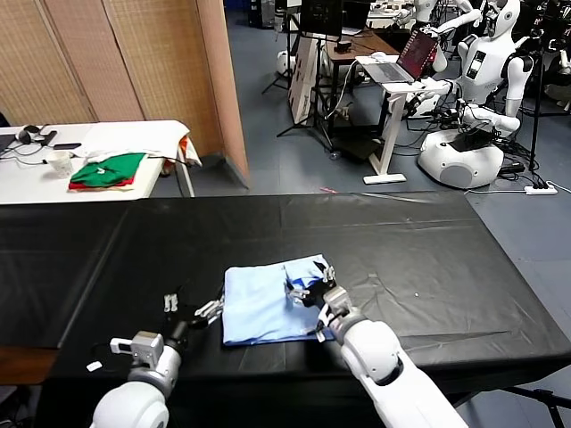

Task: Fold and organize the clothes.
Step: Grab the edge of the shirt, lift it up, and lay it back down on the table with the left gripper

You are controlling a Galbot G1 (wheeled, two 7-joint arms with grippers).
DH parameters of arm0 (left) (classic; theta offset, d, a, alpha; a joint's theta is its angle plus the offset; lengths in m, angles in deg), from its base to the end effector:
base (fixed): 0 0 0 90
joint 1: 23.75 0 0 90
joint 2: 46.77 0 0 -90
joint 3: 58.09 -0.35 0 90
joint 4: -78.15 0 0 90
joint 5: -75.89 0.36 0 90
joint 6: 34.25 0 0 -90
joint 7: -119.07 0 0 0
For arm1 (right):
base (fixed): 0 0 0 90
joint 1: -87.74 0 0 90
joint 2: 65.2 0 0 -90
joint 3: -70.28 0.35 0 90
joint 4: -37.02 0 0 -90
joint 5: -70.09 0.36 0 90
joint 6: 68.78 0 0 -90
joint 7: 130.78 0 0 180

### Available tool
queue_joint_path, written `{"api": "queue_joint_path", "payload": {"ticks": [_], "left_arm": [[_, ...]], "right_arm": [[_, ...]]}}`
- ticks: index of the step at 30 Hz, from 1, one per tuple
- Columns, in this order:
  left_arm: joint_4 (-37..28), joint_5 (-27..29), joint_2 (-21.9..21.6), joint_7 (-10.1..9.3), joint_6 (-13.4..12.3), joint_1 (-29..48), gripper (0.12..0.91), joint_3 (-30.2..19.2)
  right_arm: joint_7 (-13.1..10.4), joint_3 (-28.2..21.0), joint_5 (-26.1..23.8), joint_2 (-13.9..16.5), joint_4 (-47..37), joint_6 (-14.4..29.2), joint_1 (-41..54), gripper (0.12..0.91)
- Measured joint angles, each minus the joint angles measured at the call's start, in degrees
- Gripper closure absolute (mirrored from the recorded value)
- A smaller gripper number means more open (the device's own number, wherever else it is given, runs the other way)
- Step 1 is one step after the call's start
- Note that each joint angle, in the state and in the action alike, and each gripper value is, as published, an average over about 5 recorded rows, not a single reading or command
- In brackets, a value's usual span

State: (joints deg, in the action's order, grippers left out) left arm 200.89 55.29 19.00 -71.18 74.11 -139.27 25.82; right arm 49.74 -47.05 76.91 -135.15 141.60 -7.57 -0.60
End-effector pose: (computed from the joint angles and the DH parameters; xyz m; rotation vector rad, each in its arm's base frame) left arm 0.2050 0.0344 -0.2694 -0.1944 -2.8665 -0.0514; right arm 0.3180 0.0613 -0.2894 0.6578 -2.7060 0.4138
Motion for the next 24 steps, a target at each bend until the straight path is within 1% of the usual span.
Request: {"api": "queue_joint_path", "payload": {"ticks": [9,14,19,21,24], "left_arm": [[0.0,0.2,0.4,0.00,-0.2,-0.4,0.123,0.0],[0.0,0.3,0.7,0.00,-0.3,-0.5,0.123,-0.1],[0.0,0.4,0.9,0.00,-0.3,-0.6,0.123,-0.2],[0.0,0.4,0.9,0.01,-0.4,-0.7,0.123,-0.2],[-0.1,0.4,0.9,0.06,-0.7,-0.8,0.123,-0.2]], "right_arm": [[-0.2,1.5,-1.1,1.4,0.1,-0.1,0.1,0.118],[-0.4,3.7,-1.5,2.1,-0.9,0.0,1.2,0.118],[-1.3,6.6,-2.5,2.0,-2.0,0.1,2.4,0.118],[-1.4,7.6,-2.2,2.0,-2.0,0.0,2.4,0.118],[-1.4,9.2,-0.4,2.2,-1.2,-0.1,1.7,0.118]]}}
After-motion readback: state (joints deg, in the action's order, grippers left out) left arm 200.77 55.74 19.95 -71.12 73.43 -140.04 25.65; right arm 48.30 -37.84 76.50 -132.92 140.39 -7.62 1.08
